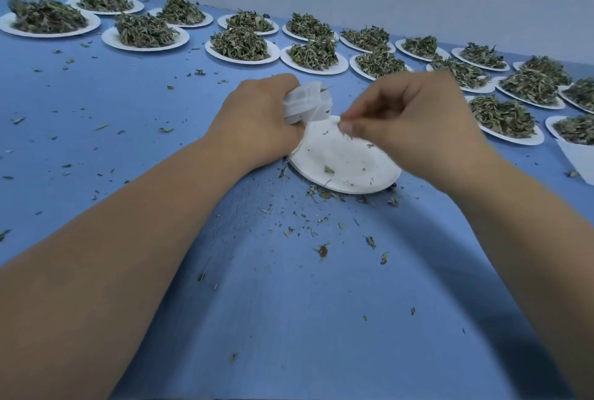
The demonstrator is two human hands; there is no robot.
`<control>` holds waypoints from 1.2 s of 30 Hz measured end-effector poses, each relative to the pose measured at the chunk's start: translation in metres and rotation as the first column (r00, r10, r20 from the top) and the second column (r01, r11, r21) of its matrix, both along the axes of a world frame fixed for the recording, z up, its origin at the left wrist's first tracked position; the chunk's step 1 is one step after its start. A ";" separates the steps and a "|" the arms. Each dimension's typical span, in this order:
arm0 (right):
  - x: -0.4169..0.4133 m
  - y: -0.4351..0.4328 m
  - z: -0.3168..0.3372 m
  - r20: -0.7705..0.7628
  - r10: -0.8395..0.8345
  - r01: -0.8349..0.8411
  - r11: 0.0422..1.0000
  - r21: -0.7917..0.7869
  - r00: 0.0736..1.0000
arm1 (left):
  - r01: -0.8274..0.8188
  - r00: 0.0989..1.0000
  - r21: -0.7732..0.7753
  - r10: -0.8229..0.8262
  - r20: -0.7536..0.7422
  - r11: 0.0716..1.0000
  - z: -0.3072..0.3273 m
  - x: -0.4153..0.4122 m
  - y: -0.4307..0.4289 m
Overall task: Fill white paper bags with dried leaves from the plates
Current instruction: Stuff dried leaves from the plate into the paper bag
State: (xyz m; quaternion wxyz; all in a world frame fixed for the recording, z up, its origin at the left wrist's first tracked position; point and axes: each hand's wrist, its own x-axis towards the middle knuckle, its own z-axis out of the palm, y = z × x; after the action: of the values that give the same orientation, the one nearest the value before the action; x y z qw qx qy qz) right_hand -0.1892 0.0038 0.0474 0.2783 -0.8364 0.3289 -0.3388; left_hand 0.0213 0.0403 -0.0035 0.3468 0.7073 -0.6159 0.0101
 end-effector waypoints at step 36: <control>0.291 0.096 -0.012 0.055 0.438 -0.440 0.878 0.189 0.897 | -0.428 0.310 -0.222 -0.089 -0.946 0.876 0.052 0.175 0.144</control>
State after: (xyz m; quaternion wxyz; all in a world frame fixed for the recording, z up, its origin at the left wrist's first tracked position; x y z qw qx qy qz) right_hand 0.1019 0.0994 0.0356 0.4309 -0.8557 0.1610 -0.2369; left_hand 0.1958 0.1845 0.0482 0.7824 0.5455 -0.1996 -0.2246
